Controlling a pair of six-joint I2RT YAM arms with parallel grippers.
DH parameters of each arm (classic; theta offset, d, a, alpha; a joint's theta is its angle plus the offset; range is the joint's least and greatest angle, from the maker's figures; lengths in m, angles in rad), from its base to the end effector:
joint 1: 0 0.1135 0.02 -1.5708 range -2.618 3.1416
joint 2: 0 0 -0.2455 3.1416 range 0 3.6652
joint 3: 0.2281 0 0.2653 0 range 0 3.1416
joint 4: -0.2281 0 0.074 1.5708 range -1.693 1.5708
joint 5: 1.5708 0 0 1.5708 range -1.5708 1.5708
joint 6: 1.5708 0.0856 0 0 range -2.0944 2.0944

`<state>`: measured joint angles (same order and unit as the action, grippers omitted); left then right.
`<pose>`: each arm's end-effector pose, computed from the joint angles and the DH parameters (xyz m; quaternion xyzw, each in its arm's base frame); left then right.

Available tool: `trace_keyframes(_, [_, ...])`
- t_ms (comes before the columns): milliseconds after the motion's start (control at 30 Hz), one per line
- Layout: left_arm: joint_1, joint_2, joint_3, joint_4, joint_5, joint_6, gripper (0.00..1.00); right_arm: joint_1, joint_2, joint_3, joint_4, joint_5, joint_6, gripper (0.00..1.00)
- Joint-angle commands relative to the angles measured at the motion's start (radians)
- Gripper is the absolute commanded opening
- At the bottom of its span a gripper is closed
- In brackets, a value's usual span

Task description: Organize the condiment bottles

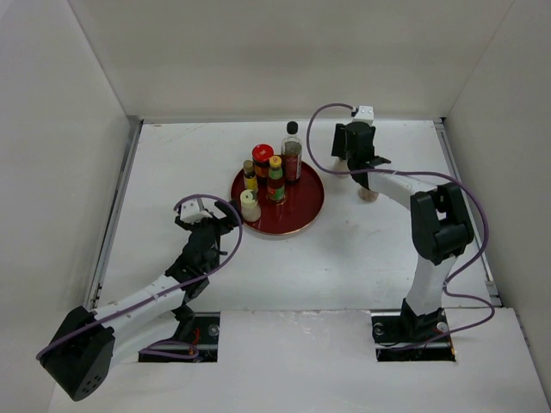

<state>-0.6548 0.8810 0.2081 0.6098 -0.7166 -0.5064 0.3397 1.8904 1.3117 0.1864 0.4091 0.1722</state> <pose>0.2258 -0.1025 0.1800 -0.1887 0.6987 -0.1378 0.6762 0.4707 0.1302 0.1971 0.0444 0.8206 -0.0256 0.5692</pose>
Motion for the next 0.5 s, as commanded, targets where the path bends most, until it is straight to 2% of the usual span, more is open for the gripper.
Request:
trace_keyframes(0, [0.005, -0.02, -0.009, 0.048, 0.008, -0.012, 0.92, -0.003, -0.033, 0.02, 0.033, -0.001, 0.013, 0.66])
trace_keyframes(100, [0.002, -0.016, -0.007, 0.048, 0.008, -0.012, 0.92, -0.003, -0.108, -0.02, 0.057, 0.01, 0.016, 0.6])
trace_keyframes(300, [-0.001, -0.025, -0.009, 0.048, 0.008, -0.012, 0.92, 0.061, -0.307, -0.161, 0.108, 0.034, 0.023, 0.6])
trace_keyframes(467, [-0.004, -0.025, -0.009, 0.048, 0.008, -0.012, 0.92, 0.152, -0.369, -0.232, 0.128, 0.037, 0.061, 0.59])
